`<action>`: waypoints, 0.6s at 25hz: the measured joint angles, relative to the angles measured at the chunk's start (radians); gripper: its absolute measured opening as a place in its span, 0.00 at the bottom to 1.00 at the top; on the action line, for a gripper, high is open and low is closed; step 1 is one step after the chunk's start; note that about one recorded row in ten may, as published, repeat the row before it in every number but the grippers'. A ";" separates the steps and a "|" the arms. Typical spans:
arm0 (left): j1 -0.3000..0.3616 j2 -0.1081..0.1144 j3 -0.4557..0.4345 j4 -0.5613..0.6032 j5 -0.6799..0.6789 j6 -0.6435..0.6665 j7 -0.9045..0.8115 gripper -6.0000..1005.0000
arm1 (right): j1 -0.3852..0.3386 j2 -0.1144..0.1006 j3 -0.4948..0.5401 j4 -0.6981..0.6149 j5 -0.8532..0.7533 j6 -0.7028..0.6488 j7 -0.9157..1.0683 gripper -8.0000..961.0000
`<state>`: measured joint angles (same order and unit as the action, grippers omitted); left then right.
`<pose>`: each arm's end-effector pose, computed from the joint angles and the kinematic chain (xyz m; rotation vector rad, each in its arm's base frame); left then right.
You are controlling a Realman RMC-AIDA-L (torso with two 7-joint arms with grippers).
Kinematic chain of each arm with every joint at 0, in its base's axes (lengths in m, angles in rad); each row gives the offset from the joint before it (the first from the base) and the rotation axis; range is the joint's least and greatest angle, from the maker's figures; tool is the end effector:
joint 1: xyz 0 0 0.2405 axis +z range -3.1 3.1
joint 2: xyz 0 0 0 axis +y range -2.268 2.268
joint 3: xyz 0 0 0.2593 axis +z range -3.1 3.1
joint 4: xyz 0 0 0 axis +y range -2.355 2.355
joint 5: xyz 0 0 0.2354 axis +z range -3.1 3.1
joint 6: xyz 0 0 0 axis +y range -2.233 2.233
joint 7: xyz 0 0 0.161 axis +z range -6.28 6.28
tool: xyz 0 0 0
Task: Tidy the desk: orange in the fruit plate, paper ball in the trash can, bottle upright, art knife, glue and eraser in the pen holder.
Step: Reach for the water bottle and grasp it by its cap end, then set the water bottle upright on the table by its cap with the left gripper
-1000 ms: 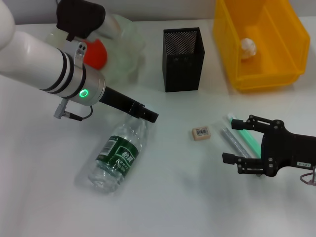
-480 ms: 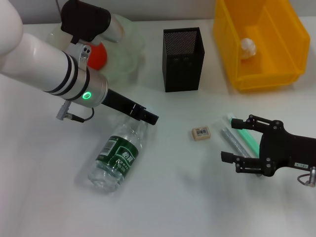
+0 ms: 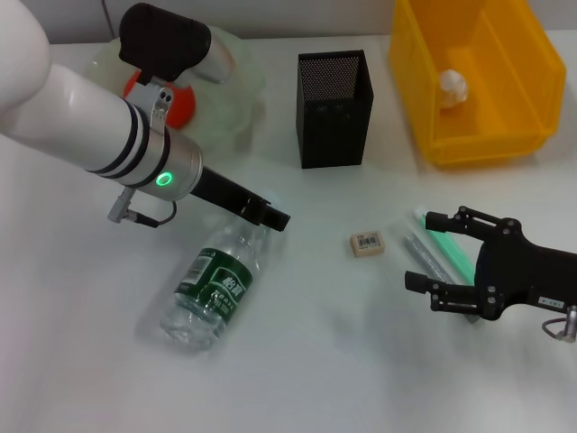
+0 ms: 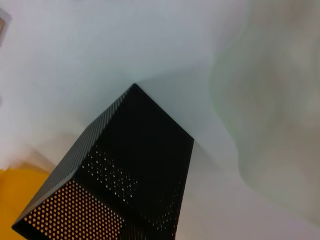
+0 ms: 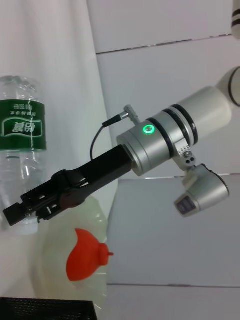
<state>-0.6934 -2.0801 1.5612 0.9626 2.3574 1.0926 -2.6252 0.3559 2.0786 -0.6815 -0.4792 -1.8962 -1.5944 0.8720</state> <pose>-0.1855 0.4105 -0.0991 -2.5739 -1.0568 0.2220 0.3233 0.2876 -0.0395 -2.6370 0.3338 0.7645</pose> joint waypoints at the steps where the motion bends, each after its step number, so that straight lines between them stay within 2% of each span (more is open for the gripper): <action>1: 0.000 0.000 0.001 0.000 -0.001 -0.001 0.000 0.73 | 0.000 0.000 0.003 0.003 0.000 0.000 -0.003 0.88; 4: 0.000 0.000 0.014 0.000 -0.001 -0.005 -0.001 0.63 | -0.002 0.000 0.007 0.010 0.000 -0.001 -0.007 0.88; 9: 0.002 0.000 0.047 0.013 -0.001 -0.011 -0.002 0.55 | -0.010 0.000 0.017 0.011 0.000 -0.003 -0.009 0.88; 15: 0.063 0.004 0.069 0.134 -0.001 0.018 0.018 0.45 | -0.014 0.000 0.029 0.012 0.000 -0.013 -0.010 0.88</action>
<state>-0.6300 -2.0764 1.6300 1.0964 2.3564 1.1108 -2.6074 0.3422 2.0785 -0.6527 -0.4672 -1.8958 -1.6075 0.8625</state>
